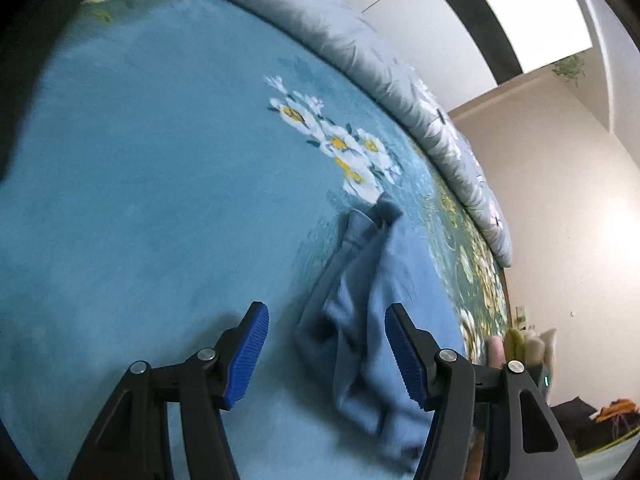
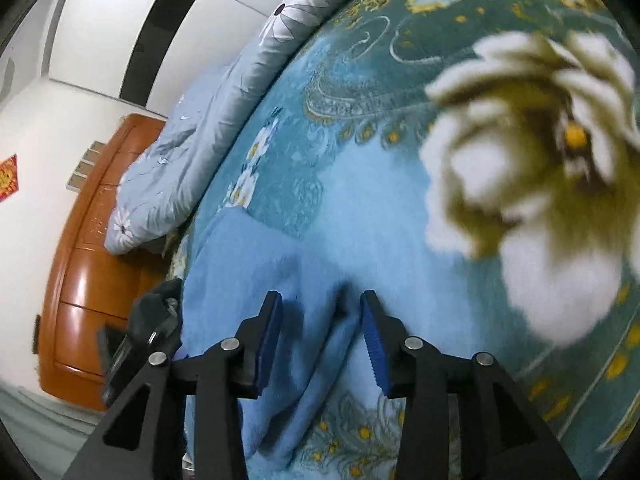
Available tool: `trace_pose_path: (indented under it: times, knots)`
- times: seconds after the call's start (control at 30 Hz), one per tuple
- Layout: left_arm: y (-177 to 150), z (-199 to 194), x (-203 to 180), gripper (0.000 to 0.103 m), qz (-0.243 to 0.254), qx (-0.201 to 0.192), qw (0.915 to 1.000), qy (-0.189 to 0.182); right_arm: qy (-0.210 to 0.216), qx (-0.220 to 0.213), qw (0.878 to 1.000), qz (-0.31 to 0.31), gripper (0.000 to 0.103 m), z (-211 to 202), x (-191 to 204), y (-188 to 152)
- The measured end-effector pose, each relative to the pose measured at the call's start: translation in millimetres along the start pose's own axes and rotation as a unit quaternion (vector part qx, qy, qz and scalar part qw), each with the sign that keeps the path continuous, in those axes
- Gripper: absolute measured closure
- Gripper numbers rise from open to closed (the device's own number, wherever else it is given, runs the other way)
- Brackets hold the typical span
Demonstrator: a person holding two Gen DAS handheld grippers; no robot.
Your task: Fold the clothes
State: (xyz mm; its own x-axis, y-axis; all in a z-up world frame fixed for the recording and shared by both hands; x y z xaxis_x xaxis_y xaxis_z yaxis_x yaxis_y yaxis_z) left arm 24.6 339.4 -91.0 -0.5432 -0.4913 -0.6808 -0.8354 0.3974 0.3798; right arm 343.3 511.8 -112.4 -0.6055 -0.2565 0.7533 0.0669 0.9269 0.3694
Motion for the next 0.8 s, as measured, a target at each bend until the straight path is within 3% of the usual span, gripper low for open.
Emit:
trace_pose_path:
  times: [0.17,0.3,0.33,0.37,0.4,0.47,0.5,0.67,0.73,0.8]
  knots:
    - [-5.9,22.2,-11.7,0.037,0.009,0.002,0.9999,-0.008,0.011,-0.005,1.0,0.006,0.06,0.6,9.6,-19.0]
    - [-17.9,23.5,-16.8,0.039,0.004,0.003,0.9993,-0.038,0.028,-0.003,0.999,0.014,0.06,6.3,21.0,-36.7]
    - [-20.6,22.8,-16.6,0.046,0.005,0.002,0.9992,-0.039,0.038,0.0,0.999,0.022,0.06,6.2,23.2,-41.8]
    - [-23.3,22.1,-16.5,0.065,0.007,0.002,0.9992,-0.041,0.048,0.004,0.998,0.028,0.06,6.1,25.3,-46.9]
    - [-26.1,21.3,-16.4,0.072,0.008,0.001,0.9991,-0.042,0.058,0.007,0.998,0.035,0.061,5.9,27.5,-52.0]
    - [-29.2,16.5,-15.0,0.081,-0.001,-0.008,0.9989,-0.047,0.059,0.006,0.998,0.028,0.076,4.6,30.1,-56.6]
    - [-31.3,11.8,-14.6,0.081,-0.007,-0.013,0.9987,-0.049,0.058,0.005,0.998,0.023,0.087,3.8,31.2,-58.6]
    - [-62.2,-33.0,-17.3,0.083,-0.009,-0.011,0.9973,-0.072,0.077,-0.002,0.997,0.006,0.091,-18.8,34.8,-53.6]
    - [-81.9,-55.8,-17.8,0.083,0.0,-0.007,0.9961,-0.088,0.089,0.008,0.996,-0.005,0.091,-29.6,34.6,-53.7]
    - [-95.8,-66.5,-13.7,0.083,0.015,-0.001,0.9965,-0.082,0.089,0.021,0.996,-0.017,0.091,-34.7,32.2,-57.4]
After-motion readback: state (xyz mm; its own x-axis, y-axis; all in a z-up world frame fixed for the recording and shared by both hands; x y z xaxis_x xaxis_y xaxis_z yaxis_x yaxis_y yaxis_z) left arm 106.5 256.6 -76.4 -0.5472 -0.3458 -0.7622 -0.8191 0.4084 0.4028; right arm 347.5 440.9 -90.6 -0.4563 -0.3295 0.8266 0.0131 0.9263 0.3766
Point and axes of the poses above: each gripper's, at about its wrist camera, not at the fingertips, and z roughly the way its jaws point, x to its left, y to its top, the point moved 6 cm from there along z, roughly the way its jaws point, and after that the axes turned 9 degrees about -x, right-handed, at the moved point
